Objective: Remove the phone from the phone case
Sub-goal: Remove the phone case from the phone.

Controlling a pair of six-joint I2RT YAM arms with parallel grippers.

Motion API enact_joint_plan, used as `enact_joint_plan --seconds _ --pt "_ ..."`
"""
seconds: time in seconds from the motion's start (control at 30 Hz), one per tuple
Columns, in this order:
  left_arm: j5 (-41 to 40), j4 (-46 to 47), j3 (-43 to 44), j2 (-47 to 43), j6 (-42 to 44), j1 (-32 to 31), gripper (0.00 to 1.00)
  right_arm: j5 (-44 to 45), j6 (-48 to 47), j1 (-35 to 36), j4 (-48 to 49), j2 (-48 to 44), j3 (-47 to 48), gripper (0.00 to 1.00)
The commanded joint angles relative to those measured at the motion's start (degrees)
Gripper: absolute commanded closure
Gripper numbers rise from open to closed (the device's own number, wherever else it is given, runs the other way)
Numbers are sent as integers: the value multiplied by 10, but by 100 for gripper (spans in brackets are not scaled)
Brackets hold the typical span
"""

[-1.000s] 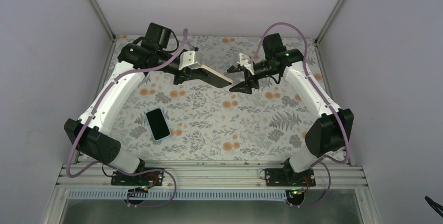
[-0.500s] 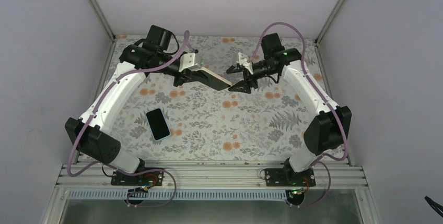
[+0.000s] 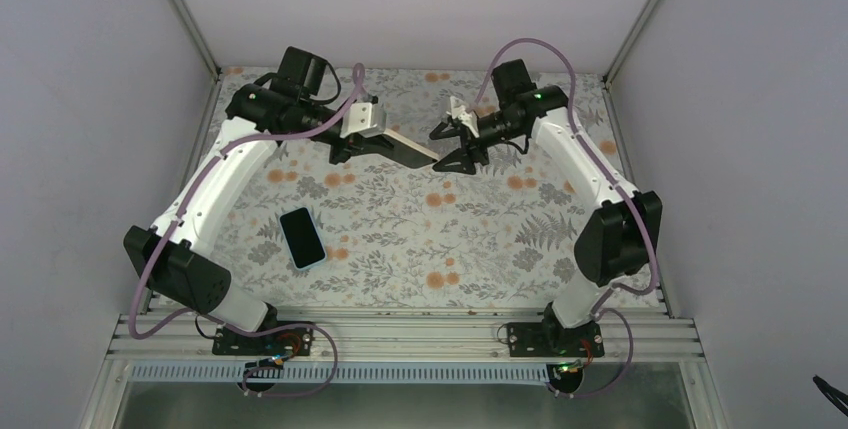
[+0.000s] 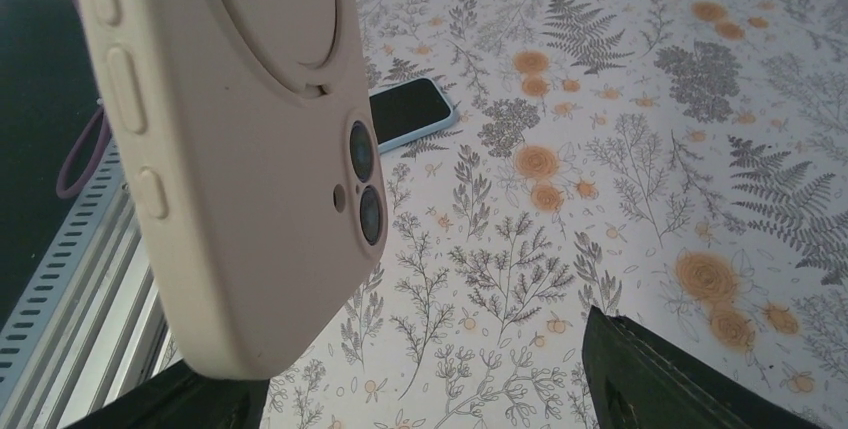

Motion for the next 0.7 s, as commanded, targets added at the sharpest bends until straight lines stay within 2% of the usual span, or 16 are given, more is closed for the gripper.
enact_joint_plan --seconds 0.0,0.17,0.27,0.53,0.67 --pt "106 -86 18 -19 50 -29 98 39 21 -1 40 33 45 20" --pt "117 -116 23 -22 58 -46 98 67 36 -1 41 65 88 20" --pt "133 -164 36 -15 85 -49 98 110 78 -4 76 87 124 18" --pt "102 -169 6 -49 80 -52 98 133 181 -56 94 213 296 17" --pt "94 -168 5 -54 83 -52 98 133 233 -79 98 254 349 17"
